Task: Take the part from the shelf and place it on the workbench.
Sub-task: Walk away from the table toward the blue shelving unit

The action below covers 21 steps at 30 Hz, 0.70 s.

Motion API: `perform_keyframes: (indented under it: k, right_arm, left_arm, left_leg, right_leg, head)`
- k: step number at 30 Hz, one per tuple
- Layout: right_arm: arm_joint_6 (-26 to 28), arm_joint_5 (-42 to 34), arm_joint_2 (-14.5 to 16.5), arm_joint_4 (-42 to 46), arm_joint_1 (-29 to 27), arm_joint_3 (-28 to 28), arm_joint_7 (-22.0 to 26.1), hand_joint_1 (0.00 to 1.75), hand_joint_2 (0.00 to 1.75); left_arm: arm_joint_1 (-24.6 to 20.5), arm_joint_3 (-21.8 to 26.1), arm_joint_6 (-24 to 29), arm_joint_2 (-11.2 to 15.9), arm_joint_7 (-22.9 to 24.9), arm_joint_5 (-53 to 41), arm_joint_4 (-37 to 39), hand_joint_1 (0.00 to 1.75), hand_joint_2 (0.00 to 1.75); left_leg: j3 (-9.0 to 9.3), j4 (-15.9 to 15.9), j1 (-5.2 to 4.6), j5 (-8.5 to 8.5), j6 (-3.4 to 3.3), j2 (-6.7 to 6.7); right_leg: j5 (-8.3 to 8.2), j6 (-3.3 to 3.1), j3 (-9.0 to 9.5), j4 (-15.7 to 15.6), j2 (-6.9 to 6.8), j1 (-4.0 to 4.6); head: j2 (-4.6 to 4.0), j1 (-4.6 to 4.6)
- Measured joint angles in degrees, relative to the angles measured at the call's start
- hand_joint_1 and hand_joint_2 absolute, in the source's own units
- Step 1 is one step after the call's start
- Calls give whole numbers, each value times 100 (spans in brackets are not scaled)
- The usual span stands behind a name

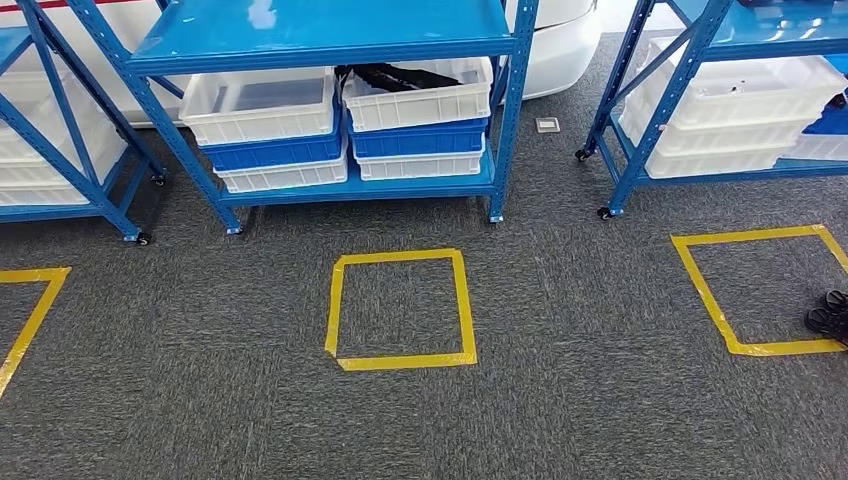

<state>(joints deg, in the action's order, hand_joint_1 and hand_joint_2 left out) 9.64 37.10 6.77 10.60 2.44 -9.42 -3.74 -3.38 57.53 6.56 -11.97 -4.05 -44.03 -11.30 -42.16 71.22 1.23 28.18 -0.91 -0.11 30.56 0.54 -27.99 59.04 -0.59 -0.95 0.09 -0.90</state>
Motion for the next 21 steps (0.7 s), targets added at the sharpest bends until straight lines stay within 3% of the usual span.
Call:
perform_keyframes:
  k: [2, 3, 4, 7, 8, 10, 12, 13, 14, 15, 16, 17, 18, 19, 21]
  right_arm:
    - [2, 3, 17, -3, -5, -8, 0, 0, 0]
    - [3, 4, 28, -4, -6, -10, 0, 0, 0]
    - [4, 5, 36, -5, -3, -12, 0, 0, 0]
    - [7, 7, 37, -4, 17, -16, 0, 0, 0]
    - [7, 7, 37, -4, 19, -17, 0, 0, 0]
    - [8, 7, 33, -4, 24, -19, 0, 0, 0]
    - [10, 7, 26, -4, 27, -20, 0, 0, 0]
    - [13, 7, 21, -5, 20, -20, -1, 0, 0]
    - [15, 7, 16, -5, 6, -21, -2, 0, 0]
    - [17, 6, 8, -6, -10, -21, -2, 0, 0]
    - [19, 6, 1, -8, -28, -22, -3, 0, 0]
    - [20, 6, -4, -11, -38, -23, -3, 0, 0]
    - [20, 6, -8, -15, -38, -24, -3, 0, 0]
    - [20, 6, -8, -17, -31, -25, -3, 0, 0]
    - [20, 6, -7, -17, -16, -25, -3, 0, 0]
  left_arm:
    - [7, 0, 3, 9, 4, -10, -1, 0, 0]
    - [4, 0, 4, 15, 6, -15, -2, 0, 0]
    - [3, 0, 6, 17, 7, -19, -3, 0, 0]
    - [0, 0, 7, 1, 9, -27, -3, 0, 0]
    - [3, 0, 7, -2, 10, -27, -3, 0, 0]
    - [0, 0, 7, -7, 10, -27, -2, 0, 0]
    - [-9, 0, 5, -9, 10, -27, -2, 0, 0]
    - [-10, 0, 5, -9, 10, -27, -2, 0, 0]
    - [-6, 0, 4, -10, 11, -27, -2, 0, 0]
    - [0, 0, 4, -11, 12, -27, -2, 0, 0]
    - [8, 0, 4, -13, 14, -27, -2, 0, 0]
    - [13, 0, 3, -14, 15, -27, -1, 0, 0]
    - [14, 0, 3, -14, 16, -27, 1, 0, 0]
    - [13, 0, 2, -14, 17, -27, 2, 0, 0]
    - [5, 0, 2, -12, 19, -28, 1, 0, 0]
  left_leg:
    - [286, -704, -129, -390, -230, 31]
    - [388, -911, -178, -444, -306, 49]
    - [452, -1014, -211, -416, -349, 57]
    - [690, -1221, -211, -341, -368, 2]
    - [792, -1277, -197, -335, -367, -14]
    - [924, -1334, -180, -304, -363, -48]
    - [992, -1338, -178, -214, -351, -96]
    - [1052, -1339, -177, -155, -334, -124]
    - [1129, -1339, -174, -92, -311, -152]
    - [1218, -1339, -172, -22, -286, -173]
    - [1282, -1340, -171, 48, -256, -190]
    - [1355, -1328, -180, 127, -225, -201]
    - [1381, -1324, -192, 191, -193, -205]
    - [1410, -1316, -203, 238, -157, -207]
    - [1424, -1240, -213, 257, -104, -202]
  right_leg:
    - [106, 3, 120, -33, -6, 56]
    - [151, 23, 165, -68, -15, 66]
    - [168, 55, 229, -86, -28, 73]
    - [110, 173, 345, 3, -48, 66]
    - [102, 189, 252, 186, -30, 59]
    - [190, 193, -180, 828, 22, 43]
    - [474, 179, -719, 1350, 43, 28]
    - [608, 187, -896, 1400, 45, 18]
    - [637, 226, -986, 1287, 45, 6]
    - [516, 307, -1002, 1028, 44, -6]
    - [227, 408, -971, 685, 43, -16]
    - [-98, 466, -927, 362, 37, -22]
    - [-370, 460, -874, 134, 34, -15]
    - [-557, 396, -841, 12, 35, -8]
    - [-625, 197, -765, -23, 45, -9]
  head:
    - [0, 16]
    - [0, 25]
    - [0, 31]
    - [-1, 29]
    - [-1, 36]
    - [-1, 59]
    - [0, 66]
    - [0, 66]
    - [0, 68]
    - [0, 70]
    - [0, 75]
    - [0, 76]
    - [0, 76]
    - [0, 66]
    - [0, 46]
